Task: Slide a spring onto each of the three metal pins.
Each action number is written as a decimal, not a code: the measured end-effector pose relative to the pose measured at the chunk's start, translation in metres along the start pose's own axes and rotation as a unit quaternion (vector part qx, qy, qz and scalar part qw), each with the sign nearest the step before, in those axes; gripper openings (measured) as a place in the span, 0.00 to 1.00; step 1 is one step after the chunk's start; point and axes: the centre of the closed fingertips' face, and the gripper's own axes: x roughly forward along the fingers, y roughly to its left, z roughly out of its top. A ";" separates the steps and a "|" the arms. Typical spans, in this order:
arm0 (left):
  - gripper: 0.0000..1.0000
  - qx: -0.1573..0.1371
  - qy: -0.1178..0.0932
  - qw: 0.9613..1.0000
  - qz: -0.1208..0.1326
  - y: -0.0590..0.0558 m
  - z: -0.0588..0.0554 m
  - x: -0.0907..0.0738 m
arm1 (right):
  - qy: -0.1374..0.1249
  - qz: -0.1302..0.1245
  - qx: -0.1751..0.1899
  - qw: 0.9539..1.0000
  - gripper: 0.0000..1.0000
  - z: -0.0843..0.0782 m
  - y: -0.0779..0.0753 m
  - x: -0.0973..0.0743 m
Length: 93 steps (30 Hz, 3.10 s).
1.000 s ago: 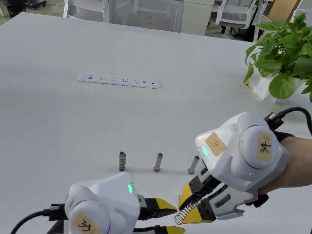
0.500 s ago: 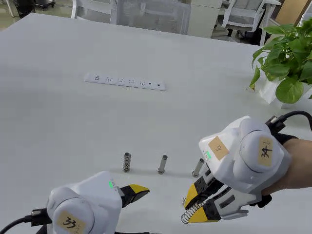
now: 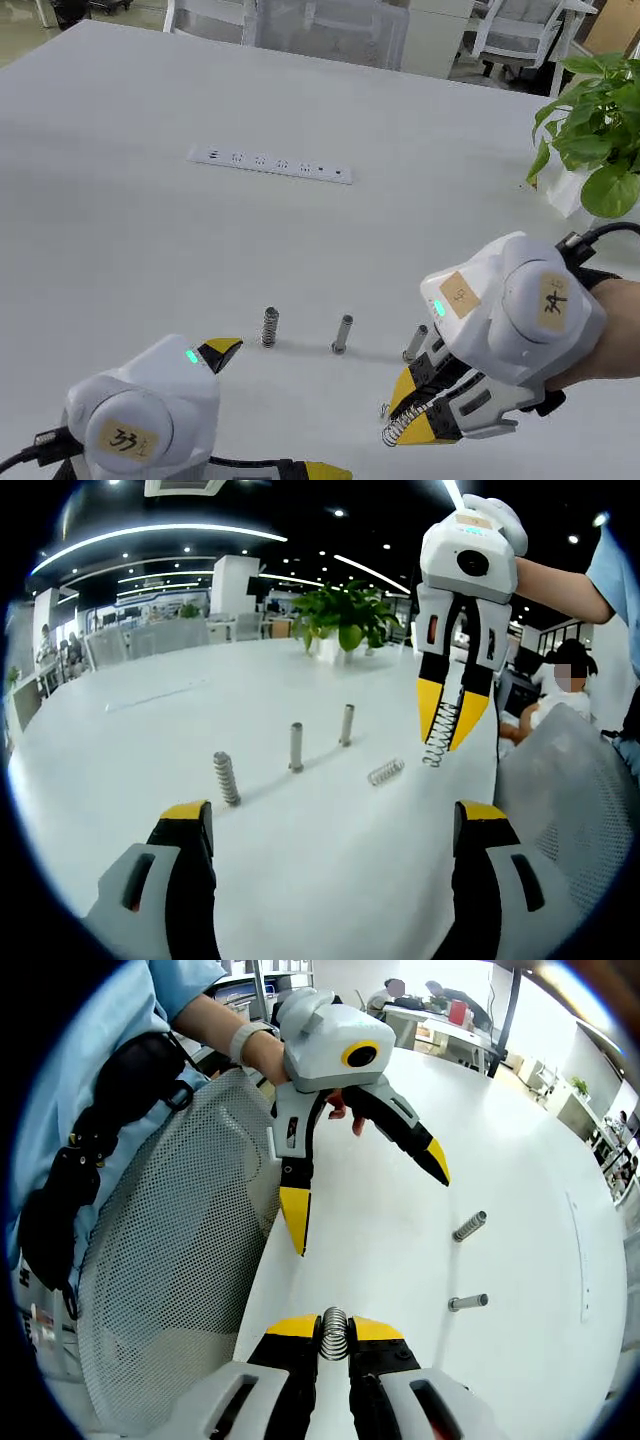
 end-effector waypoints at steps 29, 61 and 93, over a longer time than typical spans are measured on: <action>0.98 0.007 -0.002 0.998 0.058 0.021 -0.002 -0.010 | 0.076 -0.048 -0.085 0.992 0.08 0.000 -0.083 -0.025; 0.97 0.027 0.005 0.999 0.045 0.014 -0.005 -0.008 | 0.121 -0.015 -0.125 0.985 0.08 0.010 -0.122 -0.004; 0.94 0.016 0.018 0.999 0.040 0.016 -0.014 -0.007 | 0.137 -0.001 -0.129 0.982 0.08 0.004 -0.127 0.009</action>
